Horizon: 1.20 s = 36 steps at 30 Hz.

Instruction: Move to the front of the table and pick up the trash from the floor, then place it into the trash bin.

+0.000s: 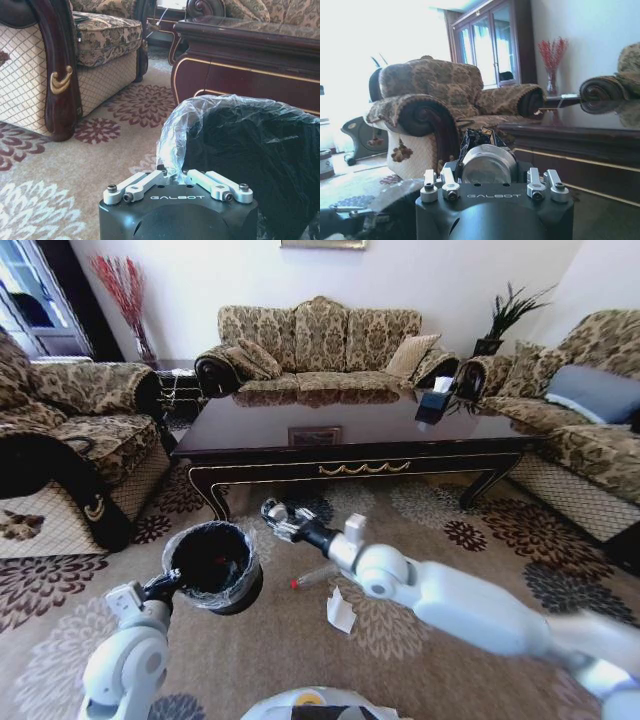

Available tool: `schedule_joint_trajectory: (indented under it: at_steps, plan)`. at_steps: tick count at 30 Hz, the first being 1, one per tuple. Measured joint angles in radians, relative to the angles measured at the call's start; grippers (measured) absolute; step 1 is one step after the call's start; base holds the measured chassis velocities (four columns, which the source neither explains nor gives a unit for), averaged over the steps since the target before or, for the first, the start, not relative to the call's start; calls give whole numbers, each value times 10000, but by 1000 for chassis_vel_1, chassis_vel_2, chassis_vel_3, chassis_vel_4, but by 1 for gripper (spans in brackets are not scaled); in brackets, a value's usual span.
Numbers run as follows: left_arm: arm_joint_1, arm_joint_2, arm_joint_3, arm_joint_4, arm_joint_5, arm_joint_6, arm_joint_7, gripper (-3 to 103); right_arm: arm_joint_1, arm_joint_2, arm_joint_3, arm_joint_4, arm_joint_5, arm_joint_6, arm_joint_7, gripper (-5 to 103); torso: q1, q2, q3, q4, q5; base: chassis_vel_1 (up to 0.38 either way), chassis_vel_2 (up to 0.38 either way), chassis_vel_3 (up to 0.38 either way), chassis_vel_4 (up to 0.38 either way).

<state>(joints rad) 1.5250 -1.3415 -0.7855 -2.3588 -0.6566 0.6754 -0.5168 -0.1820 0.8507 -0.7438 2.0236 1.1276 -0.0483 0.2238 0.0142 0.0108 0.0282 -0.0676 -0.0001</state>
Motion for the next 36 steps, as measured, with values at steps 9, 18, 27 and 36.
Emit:
schedule_joint_trajectory:
  at_steps: [9,18,27,36]
  plan:
    - [-305,71,21,155,-105,75,0,3,955,773,-1855,-767,-1022,660,-321,58,0,0,0,-4,0,0,0,0,0]
    - [-410,93,106,329,-98,83,12,3,1056,1293,-2553,-1198,-1736,1226,-398,58,0,0,0,-2,0,0,0,0,0]
    - [-489,187,110,423,-90,102,22,3,935,1486,-2546,-1315,-1773,1127,-119,76,-1,0,-1,-2,1,0,0,0,0]
    - [-572,128,172,500,-88,110,25,3,983,1624,-2614,-1448,-1660,1002,10,100,-1,0,-1,-2,1,0,0,0,0]
